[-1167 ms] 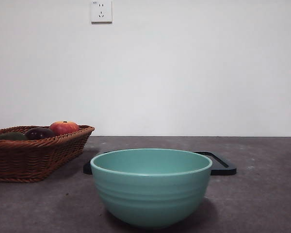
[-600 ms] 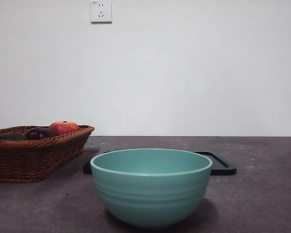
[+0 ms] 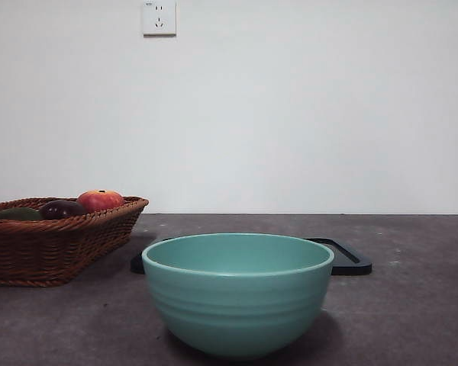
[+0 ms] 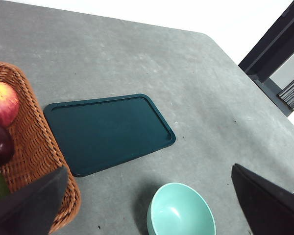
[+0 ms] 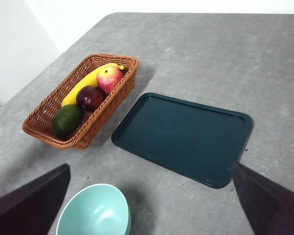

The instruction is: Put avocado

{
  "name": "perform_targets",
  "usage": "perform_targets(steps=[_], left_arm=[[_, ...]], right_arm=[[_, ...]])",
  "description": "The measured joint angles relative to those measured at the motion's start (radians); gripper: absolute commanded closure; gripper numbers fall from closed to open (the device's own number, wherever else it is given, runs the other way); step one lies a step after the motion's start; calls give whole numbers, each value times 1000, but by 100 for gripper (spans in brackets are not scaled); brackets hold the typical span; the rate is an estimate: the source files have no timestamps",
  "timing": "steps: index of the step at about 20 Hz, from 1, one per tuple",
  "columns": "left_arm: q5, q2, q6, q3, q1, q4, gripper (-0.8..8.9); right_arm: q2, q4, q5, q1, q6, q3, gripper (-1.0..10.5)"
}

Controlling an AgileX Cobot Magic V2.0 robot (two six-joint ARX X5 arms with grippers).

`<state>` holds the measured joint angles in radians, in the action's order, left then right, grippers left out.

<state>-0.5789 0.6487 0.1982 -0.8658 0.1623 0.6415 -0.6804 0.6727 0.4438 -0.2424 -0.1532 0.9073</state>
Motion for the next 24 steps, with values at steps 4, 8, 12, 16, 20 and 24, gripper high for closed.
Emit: perform_targets(steps=[4, 8, 12, 16, 20, 24], left_arm=[[31, 48, 0, -10, 0, 61, 253], [175, 195, -3, -28, 0, 143, 252], [310, 367, -13, -87, 0, 161, 252], [381, 569, -22, -121, 0, 153, 253], [446, 730, -24, -141, 0, 102, 253], [447, 851, -24, -141, 0, 38, 253]], right_arm=[[0, 0, 0, 0, 0, 0, 388], [0, 0, 2, 0, 0, 0, 388], [0, 0, 8, 0, 0, 0, 388], [0, 0, 8, 0, 0, 0, 388], [0, 0, 8, 0, 0, 0, 388], [0, 0, 8, 0, 0, 0, 388]])
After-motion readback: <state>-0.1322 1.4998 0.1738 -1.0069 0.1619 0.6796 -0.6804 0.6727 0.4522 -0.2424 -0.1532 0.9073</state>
